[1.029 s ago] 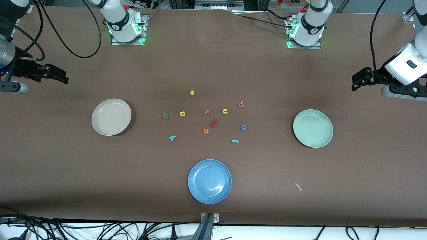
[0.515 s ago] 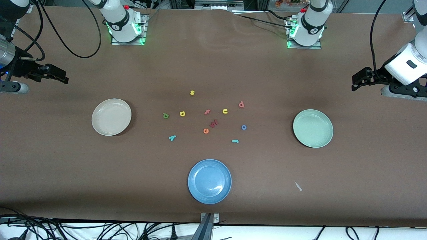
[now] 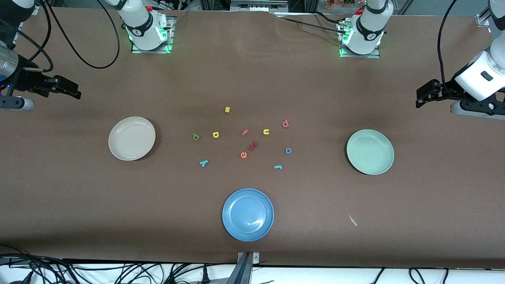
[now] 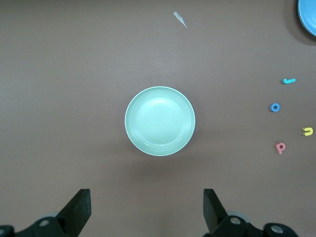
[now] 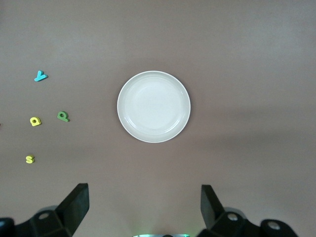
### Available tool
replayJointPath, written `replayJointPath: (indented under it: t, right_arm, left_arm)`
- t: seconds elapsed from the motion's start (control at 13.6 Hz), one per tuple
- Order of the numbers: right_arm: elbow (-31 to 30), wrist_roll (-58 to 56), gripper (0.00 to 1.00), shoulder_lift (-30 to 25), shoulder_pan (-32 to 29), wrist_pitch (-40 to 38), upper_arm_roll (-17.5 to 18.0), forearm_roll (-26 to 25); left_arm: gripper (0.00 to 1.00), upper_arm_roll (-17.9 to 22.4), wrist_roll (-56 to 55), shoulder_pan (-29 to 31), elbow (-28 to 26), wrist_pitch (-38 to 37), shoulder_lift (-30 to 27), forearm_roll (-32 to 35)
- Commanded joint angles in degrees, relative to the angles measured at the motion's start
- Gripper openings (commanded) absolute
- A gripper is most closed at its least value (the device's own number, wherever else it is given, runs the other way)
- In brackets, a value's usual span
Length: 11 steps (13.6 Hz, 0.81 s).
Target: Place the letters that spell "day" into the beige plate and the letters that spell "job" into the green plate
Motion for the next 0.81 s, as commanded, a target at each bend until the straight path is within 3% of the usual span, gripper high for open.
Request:
replayJointPath:
  t: [0.0, 0.74]
  right_arm:
    - [1.0, -0.2, 1.0, 0.1, -0.3, -1.1, 0.1, -0.3]
    - [0.7, 0.9, 1.0, 1.2, 1.5, -3.4, 0.9, 0.4]
  left_arm:
    - [1.0, 0.0, -0.6, -0.2, 1.6, -1.3, 0.6, -0.8]
    - [1.0, -1.2, -2.3, -0.2, 1.8, -2.3, 0.6, -0.7]
